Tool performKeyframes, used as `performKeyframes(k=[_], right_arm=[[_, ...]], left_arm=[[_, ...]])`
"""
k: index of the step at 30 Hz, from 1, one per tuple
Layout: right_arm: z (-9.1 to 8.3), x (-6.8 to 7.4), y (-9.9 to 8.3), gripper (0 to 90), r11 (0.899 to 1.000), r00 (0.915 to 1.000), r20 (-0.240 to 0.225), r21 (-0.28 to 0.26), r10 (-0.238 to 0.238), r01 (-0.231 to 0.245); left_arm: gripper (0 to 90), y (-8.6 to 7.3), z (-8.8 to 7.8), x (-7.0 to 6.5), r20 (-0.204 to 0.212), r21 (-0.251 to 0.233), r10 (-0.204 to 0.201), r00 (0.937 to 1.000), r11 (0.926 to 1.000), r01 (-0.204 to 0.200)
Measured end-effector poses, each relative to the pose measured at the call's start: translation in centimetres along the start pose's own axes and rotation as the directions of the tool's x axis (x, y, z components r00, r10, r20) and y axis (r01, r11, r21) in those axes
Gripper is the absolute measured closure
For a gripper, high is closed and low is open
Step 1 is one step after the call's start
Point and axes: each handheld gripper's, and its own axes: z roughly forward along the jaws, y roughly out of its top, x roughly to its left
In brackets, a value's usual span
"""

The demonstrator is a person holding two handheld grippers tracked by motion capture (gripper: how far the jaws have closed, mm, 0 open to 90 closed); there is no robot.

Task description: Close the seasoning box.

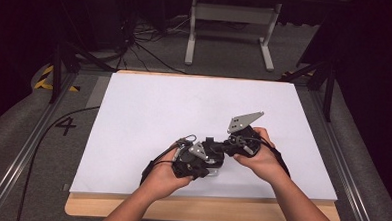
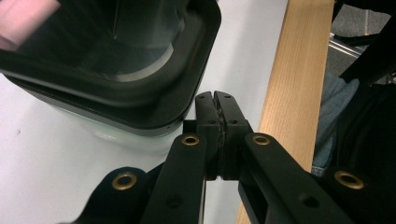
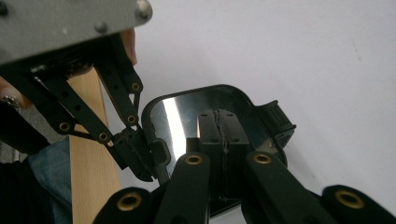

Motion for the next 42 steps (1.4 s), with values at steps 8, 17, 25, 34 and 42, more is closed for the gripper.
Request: performKeyframes(k=[8, 17, 25, 34, 42], right_arm=[[0.6, 0.2, -0.7, 90.0, 1.000, 0.9999, -0.014, 0.009, 0.003, -0.003], [0.4, 0.3, -0.6, 90.0, 1.000, 0.9999, -0.010, -0.003, -0.001, 0.001], [-1.9, 0.2, -0.3, 89.9, 0.997, 0.9999, 0.009, -0.078, 0.005, -0.004], [-5.9, -1.1, -1.2, 75.3, 0.977, 0.9925, 0.074, -0.195, 0.097, -0.081], [-8.8, -2.9, -3.8, 63.3, 0.949, 0.9678, 0.162, -0.282, 0.193, -0.142]], left_arm=[[89.3, 0.0, 0.0, -0.1, 0.003, -0.006, -0.003, 1.0000, 1.0000, 0.003], [88.6, 0.0, -0.2, 0.0, 0.012, -0.008, 0.008, 0.9999, 0.9999, -0.007], [81.4, -0.1, -1.5, -0.3, 0.025, -0.045, -0.004, 0.9997, 0.9990, 0.005], [79.4, -1.1, -5.7, 0.4, -0.018, -0.137, -0.078, 0.9968, 0.9877, 0.075], [77.8, -3.1, -9.4, 2.6, -0.152, -0.214, -0.187, 0.9705, 0.9648, 0.152]])
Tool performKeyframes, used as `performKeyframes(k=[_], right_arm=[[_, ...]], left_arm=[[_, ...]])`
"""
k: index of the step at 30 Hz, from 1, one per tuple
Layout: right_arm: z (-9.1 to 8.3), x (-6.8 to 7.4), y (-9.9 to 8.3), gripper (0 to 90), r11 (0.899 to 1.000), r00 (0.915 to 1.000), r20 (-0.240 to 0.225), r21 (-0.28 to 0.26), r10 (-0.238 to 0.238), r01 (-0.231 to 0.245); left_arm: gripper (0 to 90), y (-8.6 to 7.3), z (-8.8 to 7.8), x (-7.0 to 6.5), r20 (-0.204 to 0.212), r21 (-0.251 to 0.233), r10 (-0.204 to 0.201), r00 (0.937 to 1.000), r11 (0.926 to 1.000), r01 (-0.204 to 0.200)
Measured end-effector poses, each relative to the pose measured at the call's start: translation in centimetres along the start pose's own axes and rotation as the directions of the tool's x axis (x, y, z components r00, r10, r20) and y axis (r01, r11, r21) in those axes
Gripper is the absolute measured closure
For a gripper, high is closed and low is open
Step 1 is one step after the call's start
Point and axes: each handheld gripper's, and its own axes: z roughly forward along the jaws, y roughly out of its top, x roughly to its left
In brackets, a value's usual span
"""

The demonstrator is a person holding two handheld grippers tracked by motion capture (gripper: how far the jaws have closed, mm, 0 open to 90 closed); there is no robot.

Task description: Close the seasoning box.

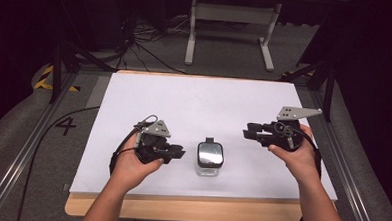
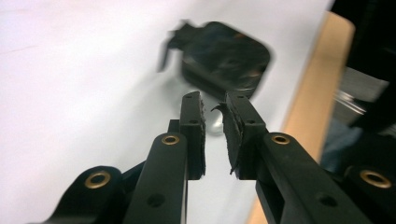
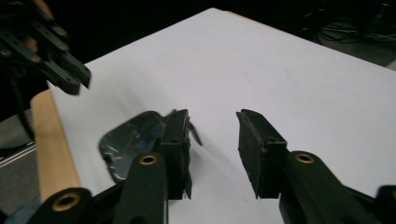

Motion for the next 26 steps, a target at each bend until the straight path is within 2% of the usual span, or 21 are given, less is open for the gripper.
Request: performKeyframes(k=[3, 5, 7, 8, 10, 15, 16, 18, 19, 20, 21, 22, 24, 26], right_arm=[[-0.7, -1.6, -1.2, 61.6, 0.999, 0.9975, 0.058, -0.007, 0.041, -0.041], [-0.8, -2.5, -2.0, 60.4, 0.998, 0.9939, 0.099, 0.022, 0.050, -0.052], [-0.9, -3.3, -2.7, 58.7, 0.997, 0.9901, 0.129, 0.043, 0.056, -0.062], [-0.9, -3.7, -3.1, 58.0, 0.996, 0.9869, 0.145, 0.049, 0.072, -0.079], [-0.9, -4.8, -4.2, 57.4, 0.992, 0.9780, 0.186, 0.069, 0.095, -0.109], [-0.5, -6.6, -6.4, 54.3, 0.979, 0.9591, 0.248, 0.110, 0.137, -0.169], [-0.5, -6.6, -6.4, 54.3, 0.979, 0.9591, 0.248, 0.110, 0.137, -0.169], [-0.1, -7.4, -7.3, 53.4, 0.972, 0.9501, 0.279, 0.145, 0.139, -0.185], [0.1, -7.7, -7.8, 52.7, 0.970, 0.9476, 0.286, 0.151, 0.143, -0.192], [0.2, -7.9, -8.0, 52.2, 0.967, 0.9444, 0.290, 0.153, 0.154, -0.205], [0.3, -8.2, -8.3, 51.7, 0.966, 0.9431, 0.294, 0.154, 0.155, -0.207], [0.3, -8.2, -8.4, 51.2, 0.965, 0.9397, 0.301, 0.151, 0.163, -0.215], [0.4, -8.4, -8.6, 50.7, 0.964, 0.9380, 0.306, 0.152, 0.164, -0.218], [0.4, -8.4, -8.6, 50.3, 0.964, 0.9376, 0.307, 0.151, 0.164, -0.218]], left_arm=[[75.7, -0.5, -0.2, 1.1, -0.102, 0.026, -0.017, 0.9947, 0.9995, 0.020], [74.8, -0.8, -0.1, 1.8, -0.121, 0.020, -0.033, 0.9921, 0.9991, 0.036], [73.7, -1.3, -0.1, 2.6, -0.136, 0.017, -0.066, 0.9885, 0.9974, 0.069], [73.5, -1.6, -0.1, 3.1, -0.142, 0.007, -0.094, 0.9854, 0.9953, 0.096], [72.9, -2.2, -0.1, 4.1, -0.148, 0.003, -0.123, 0.9814, 0.9922, 0.124], [69.3, -3.6, 0.6, 6.2, -0.166, -0.005, -0.167, 0.9719, 0.9857, 0.168], [68.3, -3.6, 0.6, 6.2, -0.166, -0.005, -0.167, 0.9719, 0.9857, 0.168], [67.6, -4.3, 1.2, 7.1, -0.173, -0.001, -0.190, 0.9663, 0.9811, 0.193], [66.9, -4.6, 1.4, 7.4, -0.174, -0.001, -0.190, 0.9663, 0.9813, 0.192], [65.7, -4.9, 1.6, 7.7, -0.165, -0.005, -0.212, 0.9633, 0.9769, 0.214], [63.9, -5.1, 1.7, 8.0, -0.166, -0.009, -0.212, 0.9632, 0.9770, 0.213], [62.5, -5.3, 1.7, 8.2, -0.166, -0.013, -0.221, 0.9610, 0.9750, 0.222], [62.6, -5.6, 1.7, 8.4, -0.162, -0.013, -0.241, 0.9570, 0.9702, 0.242], [61.5, -5.6, 1.7, 8.5, -0.166, -0.019, -0.236, 0.9575, 0.9716, 0.236]])
